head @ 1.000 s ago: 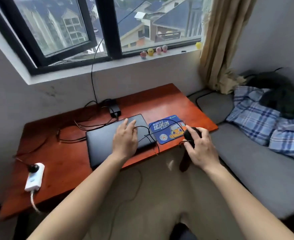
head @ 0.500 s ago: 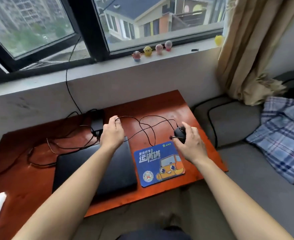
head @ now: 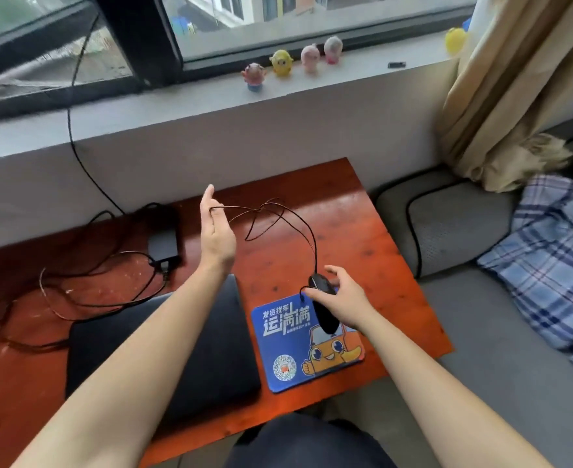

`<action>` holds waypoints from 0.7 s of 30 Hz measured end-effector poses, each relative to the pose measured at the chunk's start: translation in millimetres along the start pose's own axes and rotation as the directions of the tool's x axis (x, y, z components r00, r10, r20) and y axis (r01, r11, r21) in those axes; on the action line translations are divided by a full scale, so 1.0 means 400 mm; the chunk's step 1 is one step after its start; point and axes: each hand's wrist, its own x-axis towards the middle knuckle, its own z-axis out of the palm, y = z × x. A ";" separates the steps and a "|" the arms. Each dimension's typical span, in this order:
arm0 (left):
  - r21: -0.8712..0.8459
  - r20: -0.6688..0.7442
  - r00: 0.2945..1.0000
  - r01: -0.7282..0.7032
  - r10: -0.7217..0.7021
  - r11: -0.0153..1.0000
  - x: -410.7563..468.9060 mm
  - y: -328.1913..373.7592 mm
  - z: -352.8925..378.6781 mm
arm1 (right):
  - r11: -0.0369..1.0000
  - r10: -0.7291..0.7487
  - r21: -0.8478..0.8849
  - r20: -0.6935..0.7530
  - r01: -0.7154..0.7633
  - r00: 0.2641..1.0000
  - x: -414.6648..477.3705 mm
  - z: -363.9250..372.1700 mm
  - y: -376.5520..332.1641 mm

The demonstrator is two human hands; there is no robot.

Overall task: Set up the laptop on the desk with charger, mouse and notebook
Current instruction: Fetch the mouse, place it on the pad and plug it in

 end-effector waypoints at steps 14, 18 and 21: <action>0.717 0.431 0.830 -0.076 -0.354 0.693 0.101 -0.348 0.051 | 0.900 0.135 -0.397 -0.137 -0.180 0.981 0.003 0.098 0.136; 0.776 0.420 0.839 -0.135 -0.345 0.617 0.050 -0.349 0.026 | 0.898 0.083 -0.415 -0.164 -0.145 0.983 0.010 0.057 0.131; 0.790 0.333 0.894 -0.092 -0.299 0.606 -0.007 -0.325 0.006 | 0.882 0.017 -0.441 -0.325 -0.168 0.946 0.019 -0.003 0.110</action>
